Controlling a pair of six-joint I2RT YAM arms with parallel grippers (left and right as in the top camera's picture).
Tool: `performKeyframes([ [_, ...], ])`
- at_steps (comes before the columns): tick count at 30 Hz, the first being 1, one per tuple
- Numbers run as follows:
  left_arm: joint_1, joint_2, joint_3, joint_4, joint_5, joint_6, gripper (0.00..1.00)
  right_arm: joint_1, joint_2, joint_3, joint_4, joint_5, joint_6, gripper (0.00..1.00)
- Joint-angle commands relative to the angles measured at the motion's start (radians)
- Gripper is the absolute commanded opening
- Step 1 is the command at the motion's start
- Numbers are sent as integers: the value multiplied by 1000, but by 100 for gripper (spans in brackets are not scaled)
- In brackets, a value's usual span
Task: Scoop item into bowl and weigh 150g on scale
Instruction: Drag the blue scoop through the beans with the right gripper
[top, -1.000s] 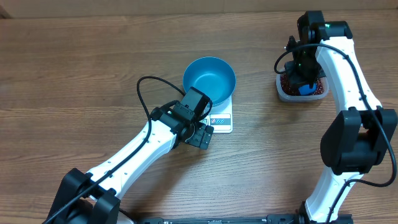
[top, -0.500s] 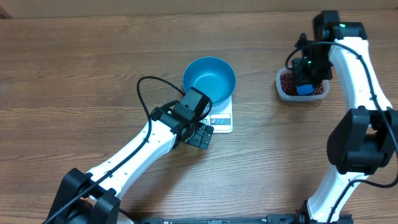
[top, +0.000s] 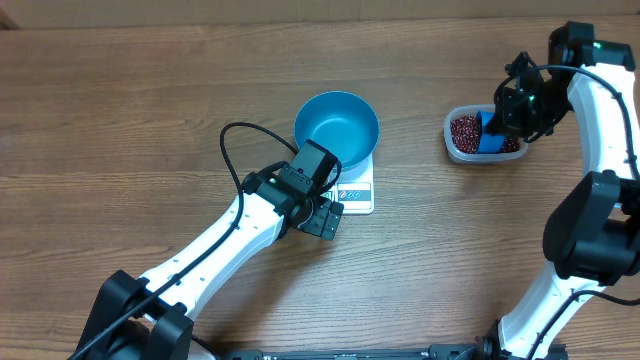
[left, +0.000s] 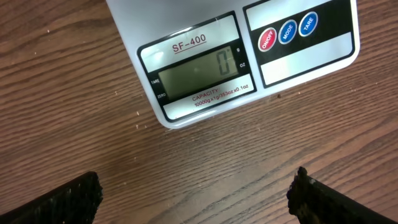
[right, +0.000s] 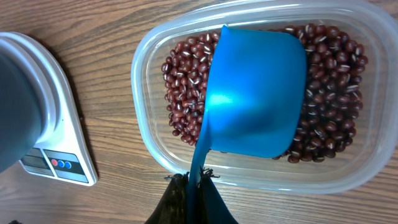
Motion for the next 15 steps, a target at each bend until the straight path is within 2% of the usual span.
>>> performKeyframes([
  [1, -7, -7, -5, 3, -10, 20, 100, -27, 29, -14, 20, -55, -7, 4],
  [6, -7, -7, -5, 3, -10, 20, 100, -47, 29, -14, 11, -166, -47, 4],
  [15, -7, -7, -5, 3, -10, 20, 100, -98, 29, -27, -7, -184, -55, 4],
])
